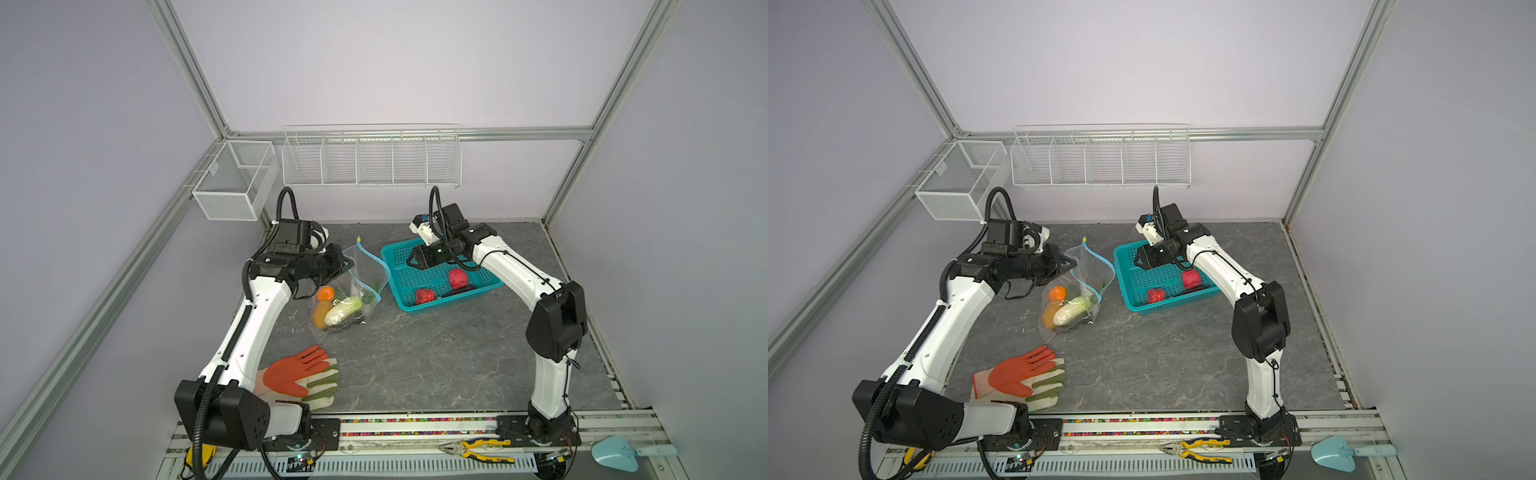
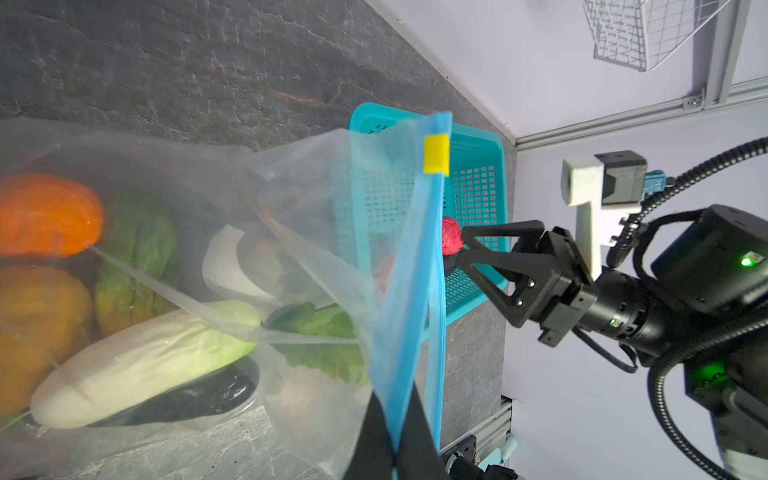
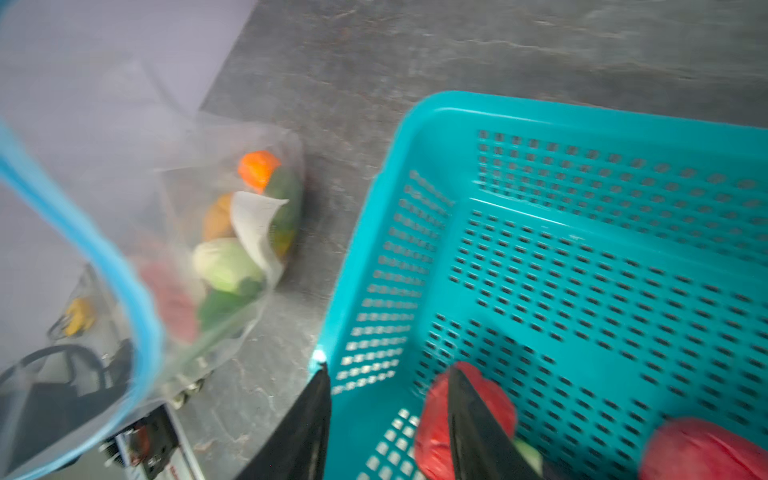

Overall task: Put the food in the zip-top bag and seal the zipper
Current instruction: 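Open the right gripper and move it back over the teal basket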

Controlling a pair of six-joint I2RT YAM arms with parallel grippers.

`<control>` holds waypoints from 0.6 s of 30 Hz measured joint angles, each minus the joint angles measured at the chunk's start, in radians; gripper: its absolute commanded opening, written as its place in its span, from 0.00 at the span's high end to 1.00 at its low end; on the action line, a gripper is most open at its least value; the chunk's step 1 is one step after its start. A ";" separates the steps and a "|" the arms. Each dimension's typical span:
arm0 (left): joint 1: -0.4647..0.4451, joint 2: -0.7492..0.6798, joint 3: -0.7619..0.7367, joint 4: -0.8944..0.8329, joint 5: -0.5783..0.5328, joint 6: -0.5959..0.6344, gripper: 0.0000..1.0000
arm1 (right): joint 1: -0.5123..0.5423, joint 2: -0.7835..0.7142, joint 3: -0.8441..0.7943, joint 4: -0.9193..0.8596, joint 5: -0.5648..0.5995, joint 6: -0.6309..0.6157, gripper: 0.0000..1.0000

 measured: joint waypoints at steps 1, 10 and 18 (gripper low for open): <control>-0.008 0.003 -0.003 0.006 0.001 -0.001 1.00 | -0.016 -0.002 -0.002 -0.013 0.038 -0.008 0.46; -0.064 0.036 -0.045 0.058 0.015 -0.012 1.00 | -0.100 0.021 -0.022 -0.093 0.274 -0.063 0.29; -0.086 0.056 -0.054 0.076 0.019 -0.012 1.00 | -0.158 0.065 -0.042 -0.116 0.336 -0.077 0.15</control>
